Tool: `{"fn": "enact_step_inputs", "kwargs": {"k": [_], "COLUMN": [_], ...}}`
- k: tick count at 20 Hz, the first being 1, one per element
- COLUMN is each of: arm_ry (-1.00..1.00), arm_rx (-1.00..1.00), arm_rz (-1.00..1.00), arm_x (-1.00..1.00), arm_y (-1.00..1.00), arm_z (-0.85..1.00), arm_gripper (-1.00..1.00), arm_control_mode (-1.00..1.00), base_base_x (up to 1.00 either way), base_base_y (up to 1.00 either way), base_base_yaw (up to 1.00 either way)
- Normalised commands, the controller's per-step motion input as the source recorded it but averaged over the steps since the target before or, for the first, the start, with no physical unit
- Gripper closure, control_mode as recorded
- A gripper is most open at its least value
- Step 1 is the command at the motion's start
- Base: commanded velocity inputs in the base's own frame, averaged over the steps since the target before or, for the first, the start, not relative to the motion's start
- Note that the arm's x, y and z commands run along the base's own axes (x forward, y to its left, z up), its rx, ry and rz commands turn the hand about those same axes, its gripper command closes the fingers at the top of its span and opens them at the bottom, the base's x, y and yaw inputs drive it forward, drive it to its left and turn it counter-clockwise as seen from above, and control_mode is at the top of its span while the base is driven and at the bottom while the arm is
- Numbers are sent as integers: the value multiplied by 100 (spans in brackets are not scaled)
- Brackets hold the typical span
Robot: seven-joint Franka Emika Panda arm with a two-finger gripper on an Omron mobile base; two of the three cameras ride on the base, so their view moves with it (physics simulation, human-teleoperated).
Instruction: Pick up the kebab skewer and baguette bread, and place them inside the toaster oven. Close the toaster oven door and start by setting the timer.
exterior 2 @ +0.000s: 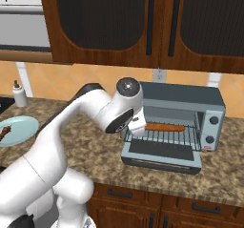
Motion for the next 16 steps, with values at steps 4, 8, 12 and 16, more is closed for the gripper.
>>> {"fn": "enact_step_inputs", "kwargs": {"k": [4, 8, 12, 16], "arm_ry": [18, 5, 0, 4], "arm_rx": [-24, -31, -29, -19], "arm_rz": [32, 33, 30, 34], "arm_x": [-50, -50, -28, -7], "arm_y": [100, 100, 100, 100], "arm_z": [39, 11, 2, 0], "arm_gripper": [-100, -100, -100, -100], "arm_control_mode": [-100, -100, -100, -100], "base_base_x": [0, 0, 0, 0], "base_base_y": [0, 0, 0, 0], "base_base_yaw": [0, 0, 0, 0]}}
